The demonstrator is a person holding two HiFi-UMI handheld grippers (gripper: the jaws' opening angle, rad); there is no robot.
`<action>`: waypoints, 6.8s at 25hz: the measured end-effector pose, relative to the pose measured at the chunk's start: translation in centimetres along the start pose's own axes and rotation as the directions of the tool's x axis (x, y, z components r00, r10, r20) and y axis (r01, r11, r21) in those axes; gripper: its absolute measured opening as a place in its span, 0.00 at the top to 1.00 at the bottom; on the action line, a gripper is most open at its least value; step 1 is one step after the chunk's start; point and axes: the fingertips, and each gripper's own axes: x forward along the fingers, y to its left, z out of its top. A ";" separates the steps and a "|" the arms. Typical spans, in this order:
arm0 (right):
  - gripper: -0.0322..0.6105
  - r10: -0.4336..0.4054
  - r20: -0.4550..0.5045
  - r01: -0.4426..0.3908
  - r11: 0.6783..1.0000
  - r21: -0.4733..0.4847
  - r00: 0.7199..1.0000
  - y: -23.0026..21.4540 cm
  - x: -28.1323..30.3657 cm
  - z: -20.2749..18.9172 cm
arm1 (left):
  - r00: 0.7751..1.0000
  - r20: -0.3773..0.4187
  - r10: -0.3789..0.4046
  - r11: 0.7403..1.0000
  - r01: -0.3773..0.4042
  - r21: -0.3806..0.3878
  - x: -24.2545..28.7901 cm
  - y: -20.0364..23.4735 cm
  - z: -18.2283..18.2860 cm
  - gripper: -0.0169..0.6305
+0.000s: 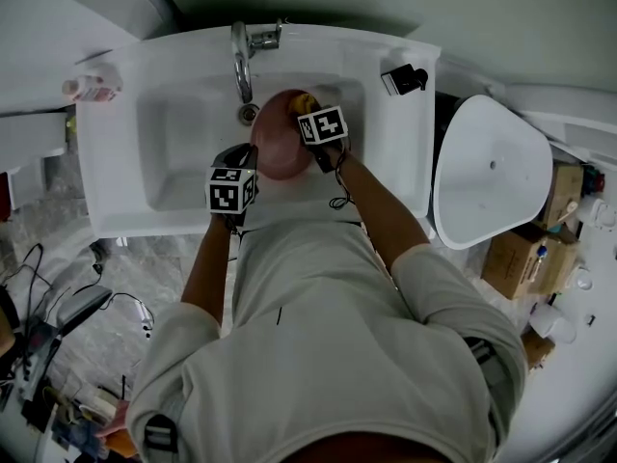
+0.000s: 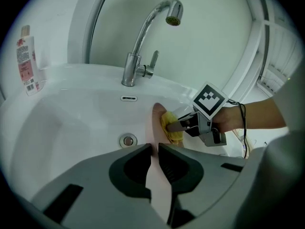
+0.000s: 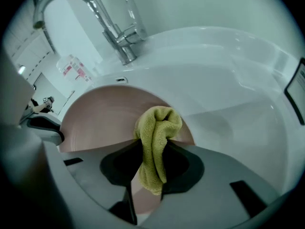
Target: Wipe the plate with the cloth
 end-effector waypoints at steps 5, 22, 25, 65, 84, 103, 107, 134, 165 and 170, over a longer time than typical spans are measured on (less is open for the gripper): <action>0.77 0.043 0.054 -0.031 0.980 -0.198 0.998 3.4 -0.1 1.7 | 1.000 -0.003 0.004 1.000 -0.004 -0.005 0.1 0.2 0.0 0.88; 0.77 0.188 -0.147 -0.239 0.780 -0.578 0.971 12.2 0.0 -7.1 | 0.999 -0.041 0.007 0.998 -0.009 -0.064 0.3 1.5 -1.5 0.89; 0.77 0.181 -0.187 -0.257 0.779 -0.572 0.966 11.7 0.2 -8.4 | 0.999 -0.042 0.006 0.998 -0.009 -0.069 0.3 1.6 -1.7 0.89; 0.77 -0.050 -0.086 0.057 0.995 0.082 0.995 0.8 0.9 -4.4 | 0.998 -0.048 -0.028 0.996 0.024 -0.084 1.2 0.8 -1.7 0.89; 0.78 0.226 0.007 -0.214 0.932 -0.292 0.974 10.2 0.1 -3.4 | 0.998 -0.061 -0.019 0.988 0.010 -0.153 2.3 2.1 -3.5 0.89; 0.78 0.141 0.175 -0.096 0.964 -0.247 0.974 7.6 -7.4 -4.5 | 0.979 -0.202 0.031 0.997 -0.044 -0.061 6.2 4.6 -5.2 0.86; 0.78 0.116 0.193 -0.071 0.972 -0.225 0.974 7.0 -7.8 -4.1 | 0.987 -0.161 0.026 0.996 -0.039 -0.079 5.0 4.1 -4.1 0.85; 0.79 -0.057 0.682 0.205 0.969 -0.138 0.729 6.2 -26.7 3.3 | 0.886 0.462 0.037 0.990 -0.096 0.106 -11.7 -7.9 11.5 0.94; 0.79 0.004 0.862 0.284 0.943 -0.172 0.507 3.1 -41.4 7.0 | 0.690 0.719 0.088 0.958 -0.255 0.128 -19.0 -16.8 20.5 0.94; 0.79 -0.014 0.865 0.295 0.943 -0.156 0.502 2.7 -42.0 6.6 | 0.699 0.713 0.051 0.958 -0.235 0.162 -18.5 -18.0 20.9 0.94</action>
